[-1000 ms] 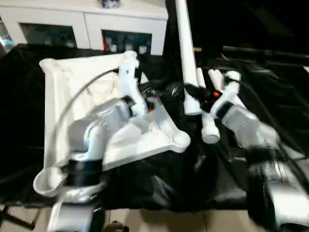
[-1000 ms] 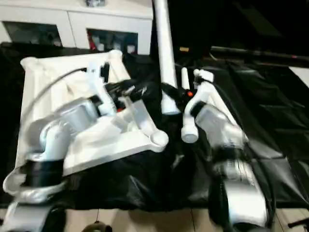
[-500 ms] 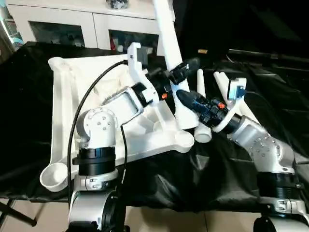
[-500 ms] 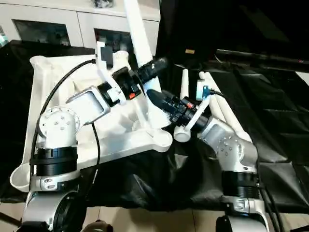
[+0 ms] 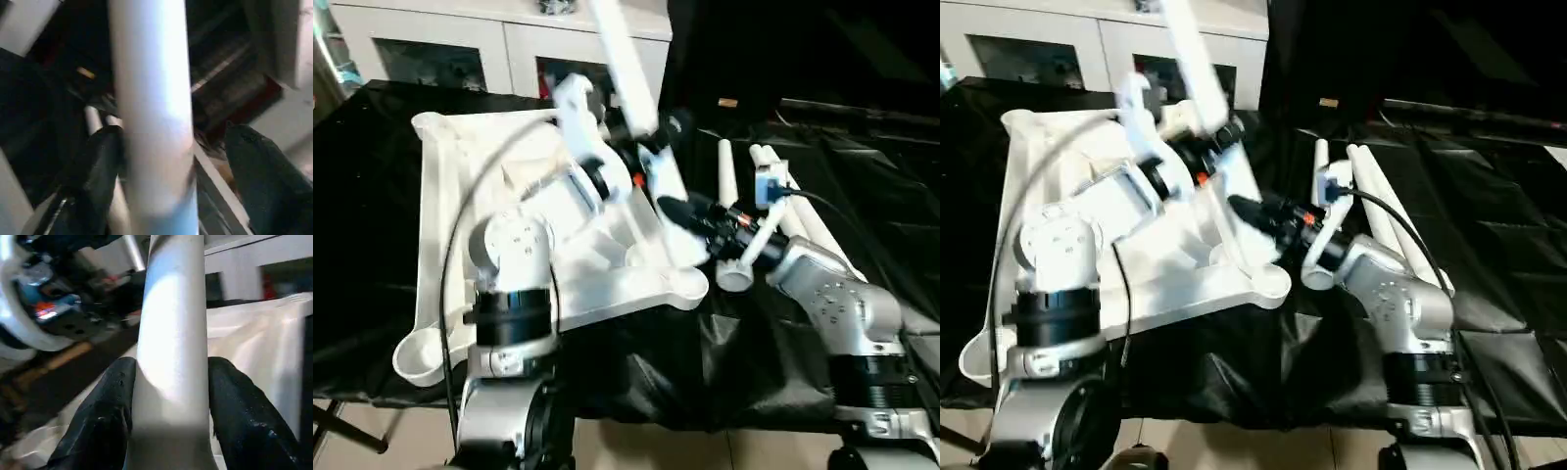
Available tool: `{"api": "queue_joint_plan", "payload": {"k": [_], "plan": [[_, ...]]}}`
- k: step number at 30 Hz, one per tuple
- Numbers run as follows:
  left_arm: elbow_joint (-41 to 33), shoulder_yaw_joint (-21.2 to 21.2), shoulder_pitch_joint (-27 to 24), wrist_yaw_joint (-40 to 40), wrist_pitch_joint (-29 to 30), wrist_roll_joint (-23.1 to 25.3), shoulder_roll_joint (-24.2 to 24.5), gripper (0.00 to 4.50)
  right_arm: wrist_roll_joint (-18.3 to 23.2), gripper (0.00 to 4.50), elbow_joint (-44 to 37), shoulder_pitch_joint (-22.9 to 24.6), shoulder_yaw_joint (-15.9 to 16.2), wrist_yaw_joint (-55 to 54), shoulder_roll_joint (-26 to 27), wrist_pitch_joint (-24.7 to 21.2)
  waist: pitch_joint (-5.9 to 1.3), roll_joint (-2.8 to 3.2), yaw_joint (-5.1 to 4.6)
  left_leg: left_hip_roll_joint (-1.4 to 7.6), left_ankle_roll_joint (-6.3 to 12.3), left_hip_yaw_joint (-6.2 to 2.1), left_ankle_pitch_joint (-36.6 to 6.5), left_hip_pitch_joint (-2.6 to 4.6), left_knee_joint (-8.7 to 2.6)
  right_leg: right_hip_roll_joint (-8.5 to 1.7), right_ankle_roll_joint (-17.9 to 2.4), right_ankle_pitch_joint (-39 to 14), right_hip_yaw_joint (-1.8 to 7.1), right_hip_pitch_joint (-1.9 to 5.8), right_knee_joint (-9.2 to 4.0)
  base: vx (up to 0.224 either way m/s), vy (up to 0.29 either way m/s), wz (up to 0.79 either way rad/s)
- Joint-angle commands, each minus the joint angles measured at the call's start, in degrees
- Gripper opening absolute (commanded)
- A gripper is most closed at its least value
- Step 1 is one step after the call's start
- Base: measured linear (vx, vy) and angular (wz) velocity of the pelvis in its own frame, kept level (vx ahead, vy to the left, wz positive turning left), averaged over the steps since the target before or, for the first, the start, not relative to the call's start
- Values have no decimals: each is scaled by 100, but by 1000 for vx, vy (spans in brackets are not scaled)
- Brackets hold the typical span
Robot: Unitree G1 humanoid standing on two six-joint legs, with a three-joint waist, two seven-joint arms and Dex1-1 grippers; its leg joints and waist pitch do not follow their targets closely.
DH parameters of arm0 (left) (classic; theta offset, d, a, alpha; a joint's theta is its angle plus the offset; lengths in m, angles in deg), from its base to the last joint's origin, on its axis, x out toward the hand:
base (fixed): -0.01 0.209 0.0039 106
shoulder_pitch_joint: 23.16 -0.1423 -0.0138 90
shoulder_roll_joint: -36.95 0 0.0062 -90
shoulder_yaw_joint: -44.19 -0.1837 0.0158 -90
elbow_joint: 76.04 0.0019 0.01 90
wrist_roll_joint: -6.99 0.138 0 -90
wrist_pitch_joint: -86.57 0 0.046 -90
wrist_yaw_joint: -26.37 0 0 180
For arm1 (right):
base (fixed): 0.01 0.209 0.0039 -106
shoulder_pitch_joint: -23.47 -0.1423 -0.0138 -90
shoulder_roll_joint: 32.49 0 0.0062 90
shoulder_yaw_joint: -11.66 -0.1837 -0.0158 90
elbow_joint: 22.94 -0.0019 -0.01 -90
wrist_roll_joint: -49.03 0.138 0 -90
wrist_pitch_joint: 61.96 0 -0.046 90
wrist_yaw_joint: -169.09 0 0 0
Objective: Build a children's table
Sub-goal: Pick table leg
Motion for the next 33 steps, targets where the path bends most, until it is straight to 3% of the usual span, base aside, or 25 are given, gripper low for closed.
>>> {"api": "queue_joint_plan", "payload": {"k": [1, 2, 7, 15, 23, 25, 28, 33], "plan": [[75, -69, 145, -143, -32, 98, -103, 329, -116, 193, -73, -130, -12, -191, 7, 190, -403, -25, -1, 368, -75, -162, -578, 201, -400, -522, -1017, -362, 232, 211, -405, 0, 0, 0], [70, -33, 181, -219, -30, -19, -171, 329, -48, 193, -147, -128, 15, -224, 80, 173, -409, 19, 2, 361, -83, -165, -576, 202, -397, -519, -1019, -318, 232, 215, -393, 0, 0, 0], [60, -91, 167, -269, 68, -139, -304, 284, -111, 193, -231, -91, 181, -176, 120, 223, -413, 20, -18, 368, -56, -172, -571, 200, -400, -506, -1060, -33, 228, 226, -377, 0, 0, 0], [133, -310, 66, -229, 87, -32, -296, 207, -210, 193, -305, -112, 300, -172, 123, 280, -405, 44, -27, 374, -198, -178, -787, 209, -422, -510, -1022, -170, 234, 227, -400, 0, 0, 0], [206, -322, 147, -140, -246, 64, -118, 190, -375, 193, -344, -111, 485, -152, 37, 382, -408, 34, -26, 370, -140, -170, -680, 207, -408, -510, -1055, 14, 235, 231, -385, 0, 0, 0], [128, -568, 82, 233, -311, 157, 95, 190, -290, 249, -335, -157, 449, -141, 24, 240, -404, 20, -19, 362, -106, -168, -677, 210, -411, -509, -1021, -81, 236, 228, -399, 0, 0, 0], [-157, -1190, -127, 1160, -361, 233, 555, 189, -49, 279, -263, -277, 380, 135, -200, -109, -406, 33, -18, 378, -109, -170, -692, 226, -421, -503, -943, -267, 238, 218, -388, 0, 0, 0], [-223, -1504, -203, 1852, -332, 180, 942, 188, 418, 303, -234, -331, 361, 908, -690, -701, -400, 41, -5, 366, -132, -157, -679, 230, -412, -490, -1030, -122, 230, 224, -380, 0, 0, 0]]}}
